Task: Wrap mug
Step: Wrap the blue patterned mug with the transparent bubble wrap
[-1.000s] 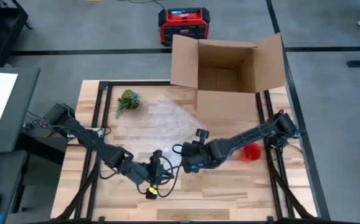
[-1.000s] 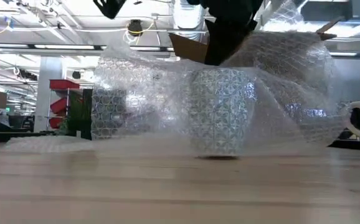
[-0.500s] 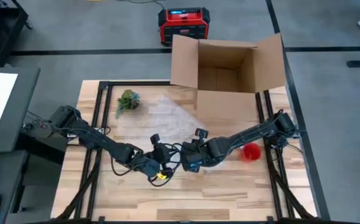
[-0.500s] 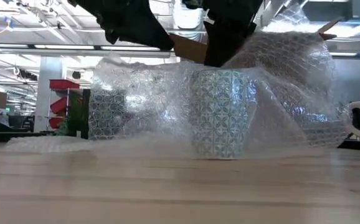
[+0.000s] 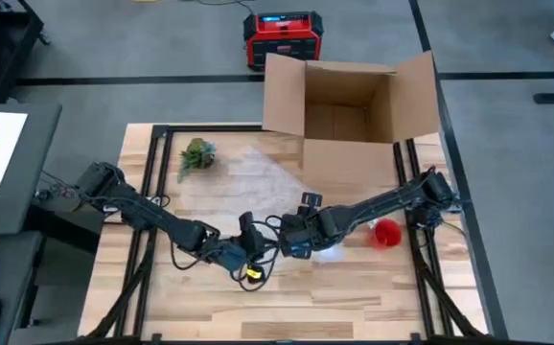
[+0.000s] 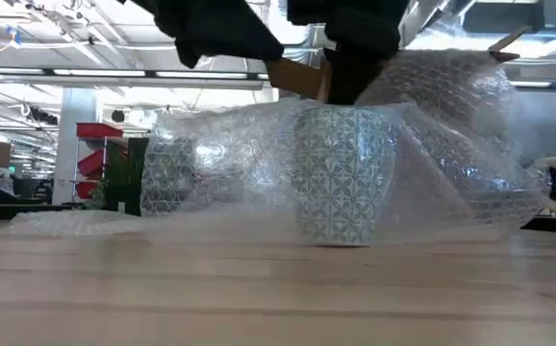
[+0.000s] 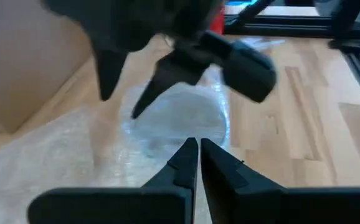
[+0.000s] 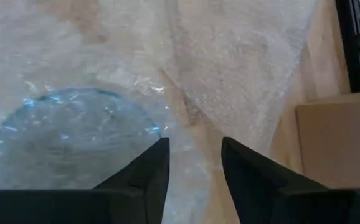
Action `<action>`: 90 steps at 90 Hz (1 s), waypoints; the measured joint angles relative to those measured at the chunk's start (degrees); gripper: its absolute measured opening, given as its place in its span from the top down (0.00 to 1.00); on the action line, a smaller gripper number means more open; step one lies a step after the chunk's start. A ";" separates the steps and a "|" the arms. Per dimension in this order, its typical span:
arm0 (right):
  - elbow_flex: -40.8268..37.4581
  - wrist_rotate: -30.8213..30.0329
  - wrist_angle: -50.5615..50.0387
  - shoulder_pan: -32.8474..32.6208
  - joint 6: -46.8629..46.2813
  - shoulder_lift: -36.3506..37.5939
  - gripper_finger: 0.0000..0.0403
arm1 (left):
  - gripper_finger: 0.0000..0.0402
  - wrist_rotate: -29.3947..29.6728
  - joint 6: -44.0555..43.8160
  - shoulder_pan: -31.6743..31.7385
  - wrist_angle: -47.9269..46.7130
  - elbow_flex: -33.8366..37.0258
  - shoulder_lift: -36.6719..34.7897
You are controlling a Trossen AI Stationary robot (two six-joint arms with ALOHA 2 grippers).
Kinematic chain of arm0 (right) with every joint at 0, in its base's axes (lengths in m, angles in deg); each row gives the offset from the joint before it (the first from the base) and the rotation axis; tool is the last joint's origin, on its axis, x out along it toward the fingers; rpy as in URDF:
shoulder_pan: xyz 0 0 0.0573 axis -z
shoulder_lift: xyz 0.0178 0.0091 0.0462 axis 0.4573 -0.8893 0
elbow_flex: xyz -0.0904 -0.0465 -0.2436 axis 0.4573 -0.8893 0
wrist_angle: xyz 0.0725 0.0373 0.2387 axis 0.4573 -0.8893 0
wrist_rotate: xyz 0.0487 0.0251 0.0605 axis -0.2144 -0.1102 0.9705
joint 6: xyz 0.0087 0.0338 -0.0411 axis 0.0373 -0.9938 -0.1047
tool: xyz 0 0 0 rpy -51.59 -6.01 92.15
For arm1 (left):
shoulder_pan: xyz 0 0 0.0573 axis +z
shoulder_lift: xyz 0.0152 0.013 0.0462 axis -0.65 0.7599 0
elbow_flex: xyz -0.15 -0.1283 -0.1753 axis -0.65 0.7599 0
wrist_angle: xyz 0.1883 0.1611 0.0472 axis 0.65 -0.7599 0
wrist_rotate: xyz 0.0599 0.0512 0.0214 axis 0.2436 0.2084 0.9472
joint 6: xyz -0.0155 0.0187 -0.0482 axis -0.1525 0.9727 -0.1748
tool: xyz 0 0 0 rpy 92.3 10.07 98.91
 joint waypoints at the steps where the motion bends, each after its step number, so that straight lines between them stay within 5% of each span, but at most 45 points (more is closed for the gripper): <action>1: 0.00 0.00 0.00 0.00 0.19 0.00 0.66 | 1.00 0.01 0.01 0.06 -0.08 0.00 0.06; 31: 1.07 0.00 -1.87 -0.22 3.03 0.00 0.66 | 1.00 1.62 -5.08 4.11 -2.23 0.06 6.62; 90: 9.05 -2.97 -24.14 -4.33 -2.37 1.52 0.66 | 1.00 0.66 -8.15 4.87 -4.68 0.02 6.84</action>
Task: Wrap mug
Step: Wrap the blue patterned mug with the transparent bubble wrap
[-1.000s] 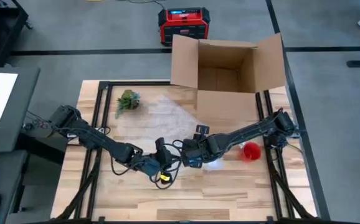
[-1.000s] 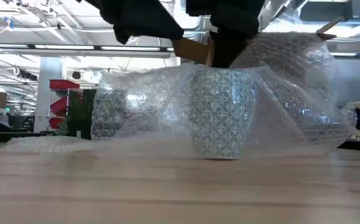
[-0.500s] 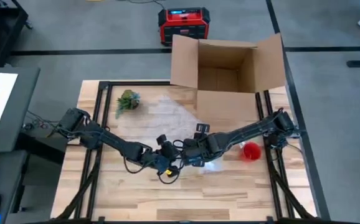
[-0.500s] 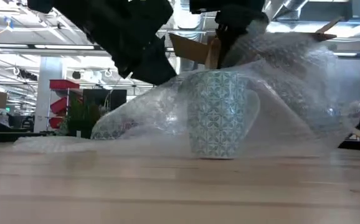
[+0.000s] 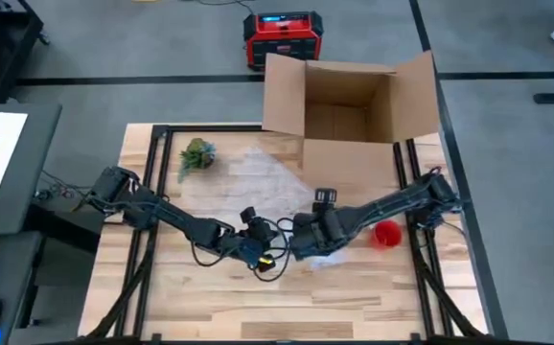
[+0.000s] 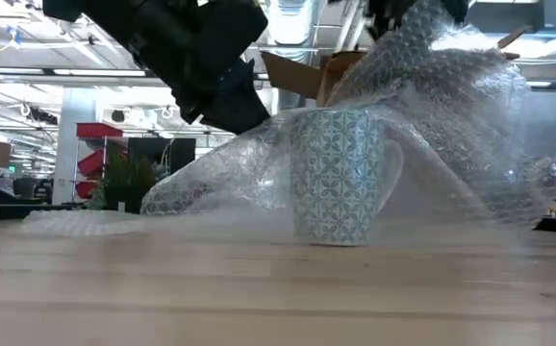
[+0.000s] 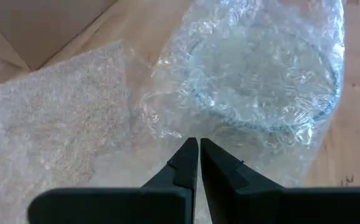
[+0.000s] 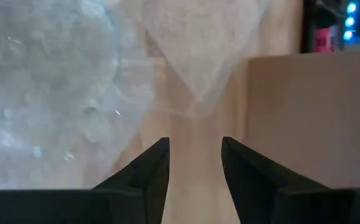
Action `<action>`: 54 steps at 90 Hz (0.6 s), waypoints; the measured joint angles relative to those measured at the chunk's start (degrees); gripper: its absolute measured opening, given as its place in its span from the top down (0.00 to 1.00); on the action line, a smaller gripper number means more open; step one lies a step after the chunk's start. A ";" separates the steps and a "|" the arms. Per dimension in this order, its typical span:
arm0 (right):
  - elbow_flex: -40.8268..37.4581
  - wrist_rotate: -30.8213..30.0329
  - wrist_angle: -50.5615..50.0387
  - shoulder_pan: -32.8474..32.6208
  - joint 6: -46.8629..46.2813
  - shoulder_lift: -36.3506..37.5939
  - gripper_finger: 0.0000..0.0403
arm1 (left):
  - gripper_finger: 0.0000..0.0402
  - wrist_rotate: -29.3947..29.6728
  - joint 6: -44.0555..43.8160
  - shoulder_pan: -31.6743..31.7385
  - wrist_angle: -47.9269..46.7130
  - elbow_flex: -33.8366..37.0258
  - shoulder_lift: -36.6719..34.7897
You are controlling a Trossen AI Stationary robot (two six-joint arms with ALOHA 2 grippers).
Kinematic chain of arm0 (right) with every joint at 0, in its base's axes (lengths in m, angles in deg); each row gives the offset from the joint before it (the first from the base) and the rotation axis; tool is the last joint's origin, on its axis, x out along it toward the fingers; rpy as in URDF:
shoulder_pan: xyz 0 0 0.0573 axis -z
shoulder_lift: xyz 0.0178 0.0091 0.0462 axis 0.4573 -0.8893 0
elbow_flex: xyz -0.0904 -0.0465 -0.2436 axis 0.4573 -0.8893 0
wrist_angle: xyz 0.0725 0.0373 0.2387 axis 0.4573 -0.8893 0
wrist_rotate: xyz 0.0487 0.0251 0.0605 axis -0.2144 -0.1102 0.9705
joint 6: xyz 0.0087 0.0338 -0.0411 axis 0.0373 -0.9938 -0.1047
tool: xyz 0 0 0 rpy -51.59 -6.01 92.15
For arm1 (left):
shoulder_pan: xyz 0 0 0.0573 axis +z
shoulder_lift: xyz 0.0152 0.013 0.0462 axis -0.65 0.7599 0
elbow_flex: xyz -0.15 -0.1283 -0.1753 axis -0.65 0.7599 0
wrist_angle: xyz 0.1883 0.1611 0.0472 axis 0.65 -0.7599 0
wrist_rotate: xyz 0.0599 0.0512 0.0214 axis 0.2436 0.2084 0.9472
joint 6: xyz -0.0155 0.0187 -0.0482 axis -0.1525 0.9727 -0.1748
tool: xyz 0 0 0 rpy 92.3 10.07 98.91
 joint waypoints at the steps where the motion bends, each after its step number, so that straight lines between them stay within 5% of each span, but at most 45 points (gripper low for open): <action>1: 0.29 0.00 -0.01 -0.21 -0.08 0.23 0.66 | 1.00 -0.01 0.00 0.00 0.00 0.00 0.00; 18: 4.29 0.70 4.16 -6.22 0.21 4.40 0.66 | 1.00 0.00 -0.03 -0.02 0.12 0.00 0.00; 30: 4.50 10.64 18.79 -10.21 3.06 5.65 0.66 | 1.00 0.00 -0.19 0.00 0.12 0.00 0.00; 40: 4.50 17.74 26.15 -12.52 4.19 3.14 0.66 | 1.00 0.02 -0.20 -0.02 0.59 0.00 0.00; 54: 4.30 17.84 25.03 -14.39 5.79 -2.80 0.67 | 1.00 0.02 -0.39 -0.02 0.55 0.00 0.00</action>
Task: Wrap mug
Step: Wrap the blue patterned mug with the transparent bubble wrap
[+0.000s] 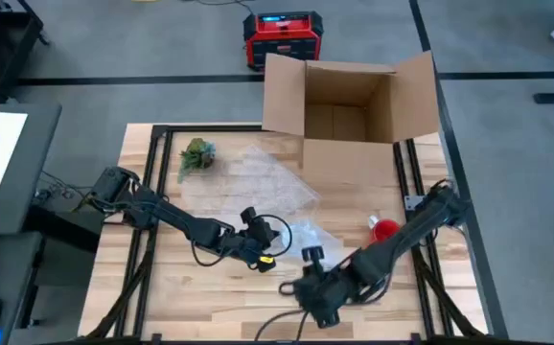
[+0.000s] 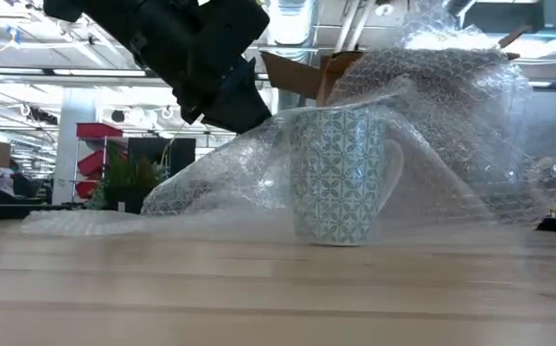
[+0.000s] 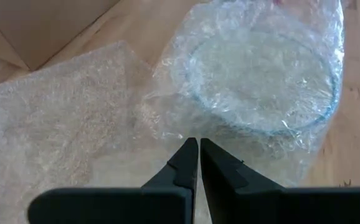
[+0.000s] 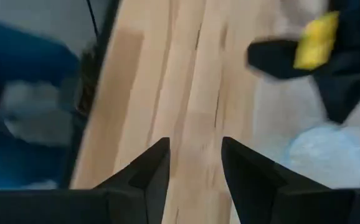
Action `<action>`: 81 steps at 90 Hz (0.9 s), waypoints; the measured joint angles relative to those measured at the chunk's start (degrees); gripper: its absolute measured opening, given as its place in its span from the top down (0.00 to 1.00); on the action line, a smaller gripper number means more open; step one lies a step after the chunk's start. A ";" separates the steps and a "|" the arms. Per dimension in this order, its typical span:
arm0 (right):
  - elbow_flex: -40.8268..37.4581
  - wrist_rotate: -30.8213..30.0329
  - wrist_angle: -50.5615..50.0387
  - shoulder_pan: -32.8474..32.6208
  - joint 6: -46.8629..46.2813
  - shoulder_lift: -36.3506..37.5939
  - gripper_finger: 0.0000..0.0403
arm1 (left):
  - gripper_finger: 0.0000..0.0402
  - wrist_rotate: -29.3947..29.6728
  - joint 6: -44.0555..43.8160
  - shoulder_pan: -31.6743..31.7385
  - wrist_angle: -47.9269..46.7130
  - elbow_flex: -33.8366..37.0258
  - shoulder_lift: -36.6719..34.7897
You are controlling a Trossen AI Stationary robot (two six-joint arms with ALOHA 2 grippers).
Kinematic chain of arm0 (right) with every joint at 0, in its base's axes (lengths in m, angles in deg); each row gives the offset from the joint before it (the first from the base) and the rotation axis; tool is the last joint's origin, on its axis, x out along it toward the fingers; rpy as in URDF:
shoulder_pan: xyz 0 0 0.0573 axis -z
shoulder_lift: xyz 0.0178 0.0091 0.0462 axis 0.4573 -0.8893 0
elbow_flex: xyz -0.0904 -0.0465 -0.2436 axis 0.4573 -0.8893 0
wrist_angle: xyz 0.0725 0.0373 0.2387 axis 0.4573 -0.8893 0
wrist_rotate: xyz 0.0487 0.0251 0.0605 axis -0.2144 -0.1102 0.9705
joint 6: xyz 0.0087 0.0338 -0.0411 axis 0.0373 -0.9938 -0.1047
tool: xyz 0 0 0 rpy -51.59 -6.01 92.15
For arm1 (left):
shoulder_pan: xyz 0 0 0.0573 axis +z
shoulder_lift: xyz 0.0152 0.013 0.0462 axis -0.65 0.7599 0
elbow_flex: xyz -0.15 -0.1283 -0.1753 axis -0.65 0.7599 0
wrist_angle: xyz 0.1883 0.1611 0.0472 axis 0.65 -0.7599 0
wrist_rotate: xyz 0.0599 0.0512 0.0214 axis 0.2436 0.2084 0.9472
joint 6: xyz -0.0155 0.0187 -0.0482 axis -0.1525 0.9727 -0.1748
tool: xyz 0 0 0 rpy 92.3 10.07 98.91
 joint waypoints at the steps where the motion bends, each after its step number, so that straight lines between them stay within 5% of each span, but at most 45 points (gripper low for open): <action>1: 0.00 -0.03 -0.20 -0.01 0.00 -0.39 0.68 | 1.00 0.00 -0.01 0.00 0.00 0.00 0.00; 33: -5.48 -16.48 -21.43 3.98 -17.29 -0.08 0.73 | 1.00 -1.06 -0.15 0.00 -0.09 0.00 0.00; 81: -28.89 -14.78 -4.72 13.78 -13.55 11.69 0.73 | 1.00 -1.42 -0.52 0.00 -1.16 -0.28 -1.85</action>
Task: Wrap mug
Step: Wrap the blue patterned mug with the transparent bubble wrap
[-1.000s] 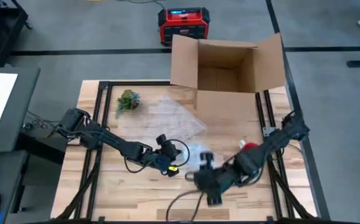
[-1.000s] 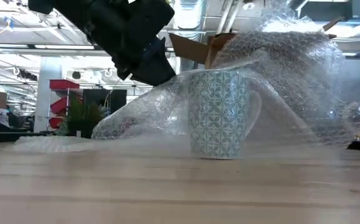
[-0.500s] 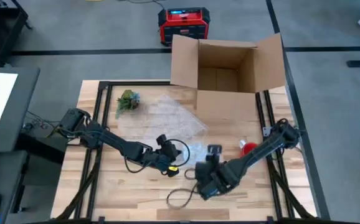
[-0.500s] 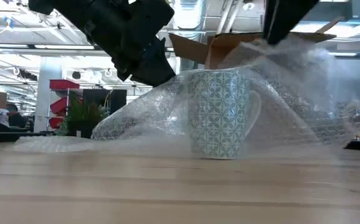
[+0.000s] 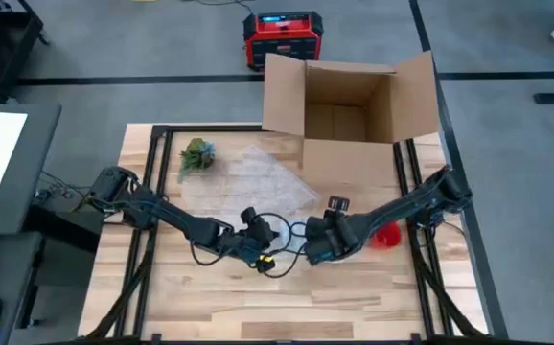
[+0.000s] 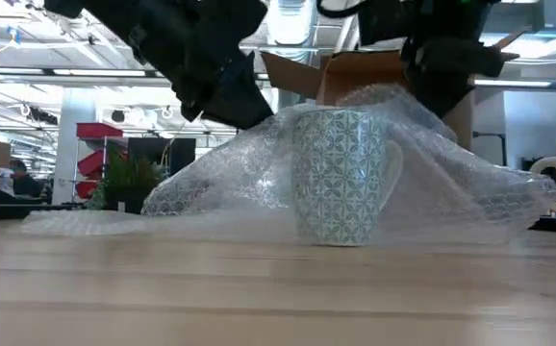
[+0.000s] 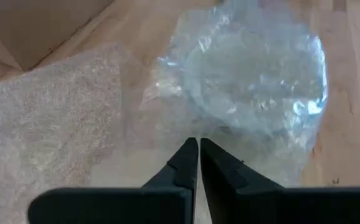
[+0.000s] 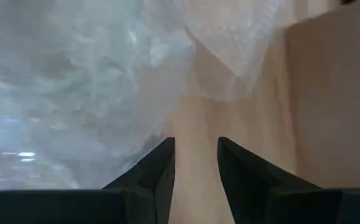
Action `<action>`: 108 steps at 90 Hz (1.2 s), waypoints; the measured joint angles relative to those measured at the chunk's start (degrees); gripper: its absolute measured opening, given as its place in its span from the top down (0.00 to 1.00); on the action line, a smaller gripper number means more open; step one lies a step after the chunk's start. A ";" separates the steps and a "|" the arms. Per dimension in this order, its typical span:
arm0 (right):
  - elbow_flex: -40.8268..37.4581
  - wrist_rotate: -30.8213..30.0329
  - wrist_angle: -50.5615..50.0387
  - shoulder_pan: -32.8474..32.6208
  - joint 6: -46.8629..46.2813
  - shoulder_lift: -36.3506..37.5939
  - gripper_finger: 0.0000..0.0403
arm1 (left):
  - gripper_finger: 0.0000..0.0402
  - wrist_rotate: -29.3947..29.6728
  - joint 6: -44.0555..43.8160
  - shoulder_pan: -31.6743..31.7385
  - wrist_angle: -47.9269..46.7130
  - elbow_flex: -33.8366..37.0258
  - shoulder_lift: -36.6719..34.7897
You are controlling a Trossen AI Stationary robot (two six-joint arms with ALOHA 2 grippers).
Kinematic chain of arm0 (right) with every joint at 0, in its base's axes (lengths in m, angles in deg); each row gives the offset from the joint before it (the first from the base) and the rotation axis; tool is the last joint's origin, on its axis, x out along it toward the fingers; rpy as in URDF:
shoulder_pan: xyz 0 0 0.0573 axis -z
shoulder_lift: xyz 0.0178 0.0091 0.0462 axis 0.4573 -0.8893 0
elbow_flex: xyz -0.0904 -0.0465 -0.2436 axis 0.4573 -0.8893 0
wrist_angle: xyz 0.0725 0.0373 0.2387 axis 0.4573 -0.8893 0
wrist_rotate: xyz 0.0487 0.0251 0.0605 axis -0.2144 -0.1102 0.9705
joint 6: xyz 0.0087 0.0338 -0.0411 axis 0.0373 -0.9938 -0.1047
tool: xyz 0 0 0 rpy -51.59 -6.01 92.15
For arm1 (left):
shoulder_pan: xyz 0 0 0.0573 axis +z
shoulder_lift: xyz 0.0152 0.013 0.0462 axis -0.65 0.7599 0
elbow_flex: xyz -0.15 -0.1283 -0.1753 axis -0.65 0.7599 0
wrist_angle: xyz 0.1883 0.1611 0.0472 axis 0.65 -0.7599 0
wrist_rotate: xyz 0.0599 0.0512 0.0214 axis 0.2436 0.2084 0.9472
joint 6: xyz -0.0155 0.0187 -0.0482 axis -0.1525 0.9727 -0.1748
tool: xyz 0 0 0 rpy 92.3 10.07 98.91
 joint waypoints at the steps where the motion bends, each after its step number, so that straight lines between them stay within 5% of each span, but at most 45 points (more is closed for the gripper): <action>1: -0.20 0.00 0.27 -0.01 0.02 0.36 0.73 | 1.00 0.00 -0.07 -0.01 -0.08 -0.07 -0.13; 35: 0.74 0.32 2.36 -3.52 -1.92 13.86 0.73 | 1.00 0.83 -1.92 -0.78 -1.31 -1.12 -2.06; 51: 1.22 10.77 18.23 -10.61 3.17 17.33 0.73 | 1.00 1.65 -2.32 -0.76 -1.68 -1.11 -2.06; 65: 1.24 15.29 24.93 -14.34 6.07 12.55 0.73 | 1.00 2.62 -4.45 -0.43 -2.66 -1.10 -2.06; 91: 1.03 1.87 7.46 -5.97 -3.79 3.15 0.73 | 1.00 4.60 -7.12 -0.39 -4.12 -1.10 -2.06; 108: 0.83 2.49 6.17 1.15 -7.15 2.98 0.73 | 1.00 8.43 -14.41 0.20 -12.50 -1.10 -2.06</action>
